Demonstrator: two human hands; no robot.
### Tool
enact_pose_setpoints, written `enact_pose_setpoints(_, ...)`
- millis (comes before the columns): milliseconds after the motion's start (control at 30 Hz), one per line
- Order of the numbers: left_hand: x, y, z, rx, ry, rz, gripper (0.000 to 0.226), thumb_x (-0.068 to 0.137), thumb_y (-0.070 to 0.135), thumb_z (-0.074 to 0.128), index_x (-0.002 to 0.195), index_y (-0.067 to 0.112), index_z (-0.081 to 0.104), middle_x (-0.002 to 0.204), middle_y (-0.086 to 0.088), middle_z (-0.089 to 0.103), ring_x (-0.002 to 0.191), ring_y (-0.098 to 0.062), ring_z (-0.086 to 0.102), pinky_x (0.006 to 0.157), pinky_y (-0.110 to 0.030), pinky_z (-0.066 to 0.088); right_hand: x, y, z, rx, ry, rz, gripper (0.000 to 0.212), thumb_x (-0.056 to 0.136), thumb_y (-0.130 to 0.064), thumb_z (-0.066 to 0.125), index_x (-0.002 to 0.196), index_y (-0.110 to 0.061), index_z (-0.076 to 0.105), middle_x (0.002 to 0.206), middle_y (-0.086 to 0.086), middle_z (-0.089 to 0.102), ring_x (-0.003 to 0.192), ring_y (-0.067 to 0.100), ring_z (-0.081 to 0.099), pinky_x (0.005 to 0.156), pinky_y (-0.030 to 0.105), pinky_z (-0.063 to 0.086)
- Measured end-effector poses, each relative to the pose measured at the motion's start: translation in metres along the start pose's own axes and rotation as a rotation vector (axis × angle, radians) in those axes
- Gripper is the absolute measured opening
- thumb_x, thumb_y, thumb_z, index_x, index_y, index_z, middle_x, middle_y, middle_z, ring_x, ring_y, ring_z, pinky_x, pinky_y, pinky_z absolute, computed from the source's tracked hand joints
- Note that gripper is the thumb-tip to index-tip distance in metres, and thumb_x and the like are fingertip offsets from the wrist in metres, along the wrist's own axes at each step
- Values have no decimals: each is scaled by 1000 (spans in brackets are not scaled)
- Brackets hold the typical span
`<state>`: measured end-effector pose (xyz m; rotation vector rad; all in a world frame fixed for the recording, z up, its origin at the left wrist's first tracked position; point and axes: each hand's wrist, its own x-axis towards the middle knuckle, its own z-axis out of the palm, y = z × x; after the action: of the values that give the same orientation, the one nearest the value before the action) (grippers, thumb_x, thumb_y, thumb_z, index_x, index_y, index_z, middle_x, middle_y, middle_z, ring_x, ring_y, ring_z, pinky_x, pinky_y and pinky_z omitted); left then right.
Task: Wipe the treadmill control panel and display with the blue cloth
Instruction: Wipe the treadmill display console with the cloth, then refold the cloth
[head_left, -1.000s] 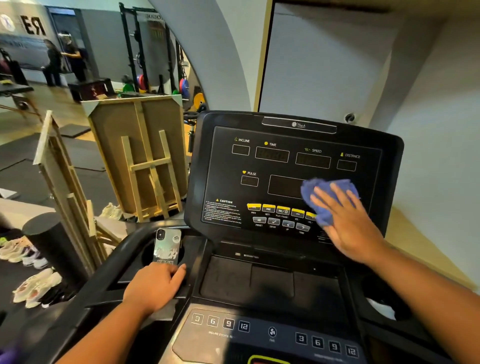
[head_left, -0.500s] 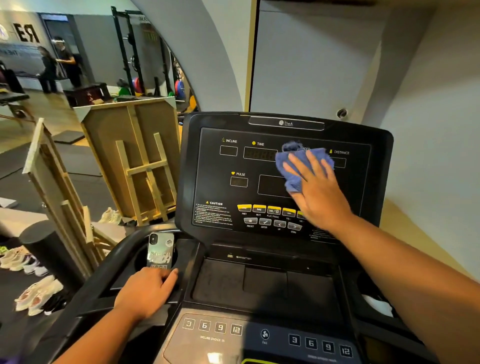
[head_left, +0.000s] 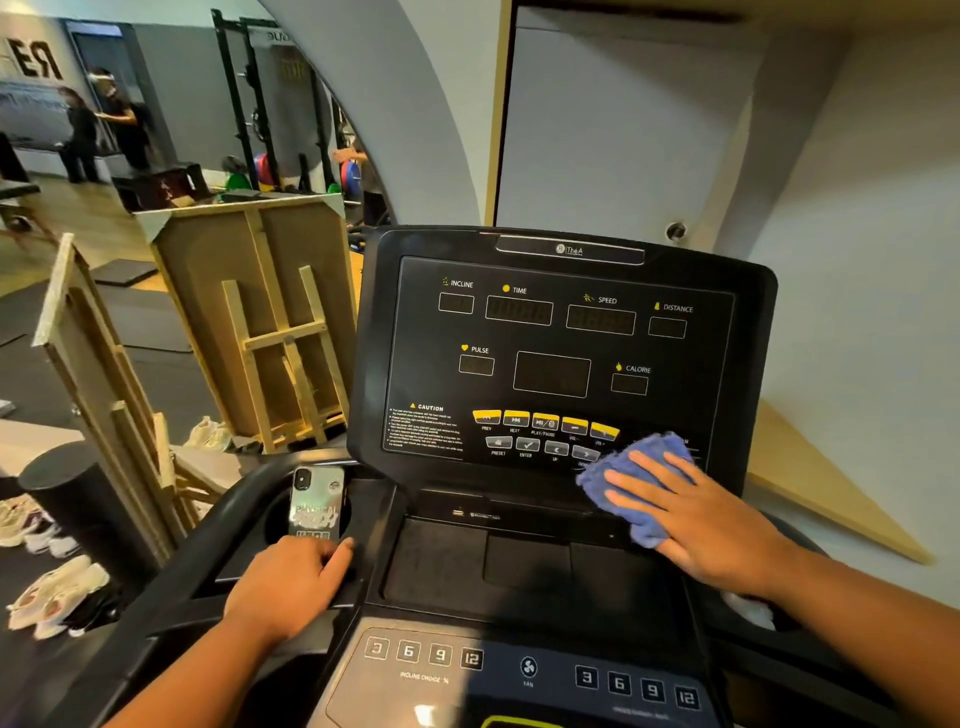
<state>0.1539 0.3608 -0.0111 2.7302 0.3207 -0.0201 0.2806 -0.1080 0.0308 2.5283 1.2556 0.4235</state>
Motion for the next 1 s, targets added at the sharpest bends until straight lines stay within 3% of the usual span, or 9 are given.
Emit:
enact_pose_setpoints(233,-2,1,-1,-8,-27,13,53,104,52,38,66,26,64,62,4,66,59,-6,60,57,-25,41,-64,-21,-23,345,-23,383,67,98,-66,26,150,-27,44,157,-18,37,151,4,20,121,29,17)
enact_pose_setpoints(333,-3,-2,-2,-89,-9,28,43,106,45,42,71,34,64,70,7,69,68,-5,63,68,-32,51,-52,-70,-66,960,141,884,75,79,-90,29,95,-31,71,94,-35,70,97,-8,63,84,15,45)
enact_pose_setpoints(400,-7,5,-10,-284,89,38,36,105,33,52,72,31,64,70,4,69,69,-9,63,71,-37,53,-45,-113,-91,1199,326,1180,63,87,-78,43,74,-19,65,65,-15,71,71,9,67,62,16,44)
enact_pose_setpoints(467,-19,22,-24,-446,193,68,29,102,23,58,74,30,63,71,2,67,63,-11,60,64,-35,49,-50,-153,-126,1185,307,1418,47,106,-39,42,85,-4,66,67,-1,75,73,18,72,63,25,52)
enact_pose_setpoints(567,-48,65,-45,-602,146,170,22,98,18,63,80,28,68,82,12,71,70,-9,63,68,-20,47,-26,-177,-158,1796,340,1173,36,93,-44,59,94,-11,73,84,5,78,76,20,75,76,41,55)
enact_pose_setpoints(667,-82,104,-59,-798,-105,265,22,99,16,62,95,35,72,94,8,75,84,-9,68,79,-19,51,-14,-197,-171,2163,380,1114,59,52,-59,87,91,-16,82,102,14,77,96,28,74,94,47,50)
enact_pose_setpoints(767,-111,130,-71,-929,-297,300,23,103,20,54,113,35,69,99,-1,75,86,-8,68,74,-16,51,0,-217,-183,2342,399,1106,42,72,-46,69,93,-13,82,110,17,75,103,31,72,96,45,48)
enact_pose_setpoints(900,-130,132,-75,-1006,-351,336,23,101,19,59,115,36,68,92,-3,75,80,-7,68,75,-23,54,3,-230,-189,2417,361,1093,51,78,-40,58,110,-4,76,115,20,73,110,35,68,96,47,51)
enact_pose_setpoints(1000,-132,122,-78,-1055,-294,325,26,95,21,72,114,39,69,95,-9,76,84,-14,71,80,-30,55,6,-237,-197,2299,386,1036,33,95,-23,50,97,-11,80,101,13,77,97,29,73,75,36,59)
